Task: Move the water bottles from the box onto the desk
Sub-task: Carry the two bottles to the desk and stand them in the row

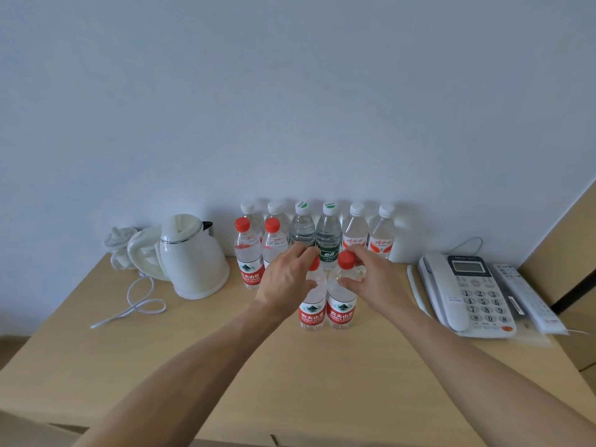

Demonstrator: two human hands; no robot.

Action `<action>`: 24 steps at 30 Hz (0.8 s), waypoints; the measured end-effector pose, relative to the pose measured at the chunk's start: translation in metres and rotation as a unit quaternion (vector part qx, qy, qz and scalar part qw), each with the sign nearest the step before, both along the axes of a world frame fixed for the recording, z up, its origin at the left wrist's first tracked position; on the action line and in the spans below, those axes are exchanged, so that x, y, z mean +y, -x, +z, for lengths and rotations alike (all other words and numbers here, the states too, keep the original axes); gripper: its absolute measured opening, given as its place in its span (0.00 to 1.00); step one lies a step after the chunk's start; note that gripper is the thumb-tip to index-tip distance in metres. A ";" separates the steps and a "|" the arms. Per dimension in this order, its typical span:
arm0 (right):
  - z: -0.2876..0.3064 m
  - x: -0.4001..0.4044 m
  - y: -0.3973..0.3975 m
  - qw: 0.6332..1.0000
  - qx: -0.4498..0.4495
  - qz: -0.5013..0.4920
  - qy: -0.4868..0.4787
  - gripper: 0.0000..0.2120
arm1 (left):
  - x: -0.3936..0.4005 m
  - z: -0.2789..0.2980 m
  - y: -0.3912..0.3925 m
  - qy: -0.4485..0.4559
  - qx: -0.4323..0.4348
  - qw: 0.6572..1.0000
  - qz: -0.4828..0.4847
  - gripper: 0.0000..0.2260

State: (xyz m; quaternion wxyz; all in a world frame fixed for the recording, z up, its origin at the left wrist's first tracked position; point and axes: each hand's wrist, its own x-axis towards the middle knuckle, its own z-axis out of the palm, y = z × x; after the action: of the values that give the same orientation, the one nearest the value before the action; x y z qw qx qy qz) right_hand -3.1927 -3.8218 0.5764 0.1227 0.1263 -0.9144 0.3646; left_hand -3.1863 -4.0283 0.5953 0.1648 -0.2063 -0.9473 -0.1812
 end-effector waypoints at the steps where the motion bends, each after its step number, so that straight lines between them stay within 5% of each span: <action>1: 0.000 0.000 0.000 1.000 -0.001 0.002 0.001 0.21 | 0.000 0.000 0.002 -0.002 -0.002 1.000 -0.002 0.24; 24: -0.012 0.002 0.002 0.999 -0.013 0.005 0.030 0.21 | 0.001 0.003 0.084 0.162 0.047 0.983 0.077 0.18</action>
State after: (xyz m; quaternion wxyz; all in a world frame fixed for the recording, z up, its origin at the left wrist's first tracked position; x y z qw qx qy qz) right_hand -3.1945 -3.8197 0.5641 0.1132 0.1222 -0.9038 0.3942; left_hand -3.2707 -4.0272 0.5981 0.1867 -0.1650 -0.9685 -0.0024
